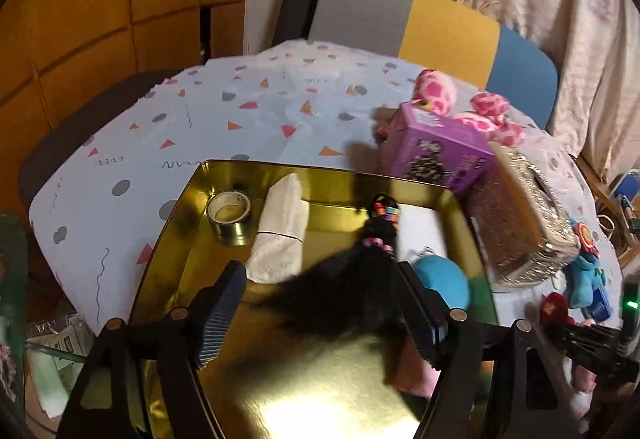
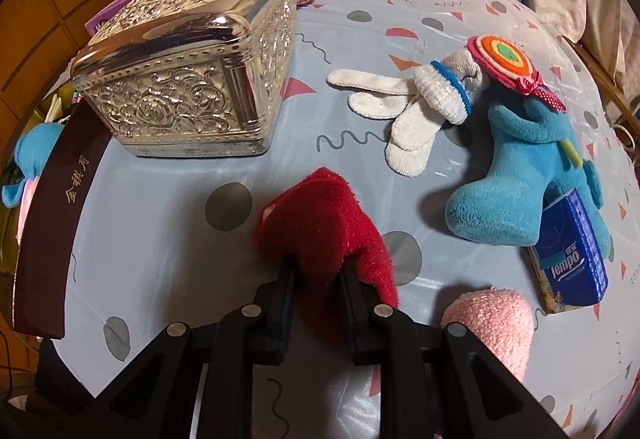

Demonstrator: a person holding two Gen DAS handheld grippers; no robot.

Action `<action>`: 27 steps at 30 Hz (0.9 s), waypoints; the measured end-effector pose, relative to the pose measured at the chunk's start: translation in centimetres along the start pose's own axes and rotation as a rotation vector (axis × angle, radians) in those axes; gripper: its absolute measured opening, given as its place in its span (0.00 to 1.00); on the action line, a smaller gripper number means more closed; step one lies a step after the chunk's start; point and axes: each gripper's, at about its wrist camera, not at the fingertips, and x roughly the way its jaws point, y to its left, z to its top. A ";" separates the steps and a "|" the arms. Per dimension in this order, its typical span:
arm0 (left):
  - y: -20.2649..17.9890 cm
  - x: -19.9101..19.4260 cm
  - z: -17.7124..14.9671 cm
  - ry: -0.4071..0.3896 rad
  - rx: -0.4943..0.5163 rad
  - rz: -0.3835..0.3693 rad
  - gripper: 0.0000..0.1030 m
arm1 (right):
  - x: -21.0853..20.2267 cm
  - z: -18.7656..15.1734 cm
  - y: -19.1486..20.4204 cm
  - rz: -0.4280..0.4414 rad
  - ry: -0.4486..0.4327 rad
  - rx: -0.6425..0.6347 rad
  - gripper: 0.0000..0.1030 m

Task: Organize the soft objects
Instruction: 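Carry the red sock over the gold tray with the right tool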

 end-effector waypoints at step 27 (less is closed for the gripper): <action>0.1 -3.2 -3.6 -0.070 0.013 0.028 0.91 | -5.9 1.5 4.3 0.124 -0.159 0.133 0.14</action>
